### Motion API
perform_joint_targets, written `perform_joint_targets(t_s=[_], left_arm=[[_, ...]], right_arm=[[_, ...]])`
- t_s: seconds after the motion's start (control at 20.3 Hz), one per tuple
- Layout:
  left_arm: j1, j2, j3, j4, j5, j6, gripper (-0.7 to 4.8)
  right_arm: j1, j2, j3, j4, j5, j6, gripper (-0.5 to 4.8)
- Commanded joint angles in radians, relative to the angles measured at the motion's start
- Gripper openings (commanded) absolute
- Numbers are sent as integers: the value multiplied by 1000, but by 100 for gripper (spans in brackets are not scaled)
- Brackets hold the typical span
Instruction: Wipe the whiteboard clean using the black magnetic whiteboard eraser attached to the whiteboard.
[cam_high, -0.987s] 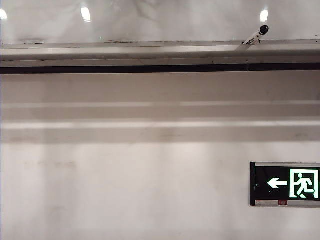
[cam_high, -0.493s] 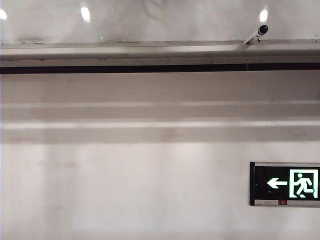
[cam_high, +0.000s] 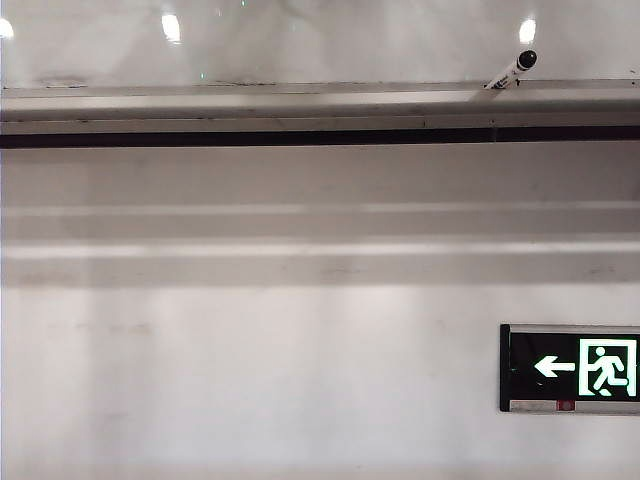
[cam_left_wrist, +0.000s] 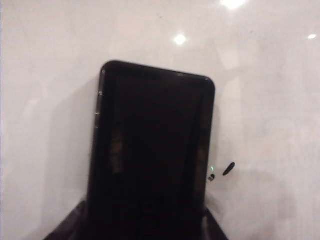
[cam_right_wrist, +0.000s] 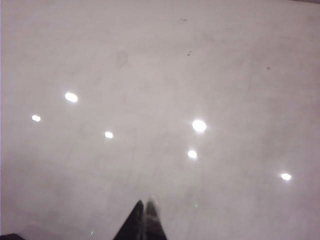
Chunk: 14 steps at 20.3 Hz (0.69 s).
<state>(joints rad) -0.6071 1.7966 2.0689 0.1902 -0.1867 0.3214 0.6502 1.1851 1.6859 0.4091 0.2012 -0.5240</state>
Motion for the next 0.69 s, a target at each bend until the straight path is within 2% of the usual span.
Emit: perform_joint_targets(t_s=[0.05,0.2,0.35,0.59,0.69], left_arm=[[-13,45,-2,-62,121,-9,79],[-31,55,-2,-158,147,-8,79],[-31,55,-2,-200,145,-9,79],[-29,54,41,-182,-23,-30,77],[-28,54,89,-183,-31,-62,52]], right_arm=[[2,-8,3,3,-1,4,-1],[2,-8,3,2,-1,4,-1],[2,-8,3,-1,-1,4,-1],[2,-7,3,-11,-1,4,-1],[2,-7,3,-10,-1,4,-1]])
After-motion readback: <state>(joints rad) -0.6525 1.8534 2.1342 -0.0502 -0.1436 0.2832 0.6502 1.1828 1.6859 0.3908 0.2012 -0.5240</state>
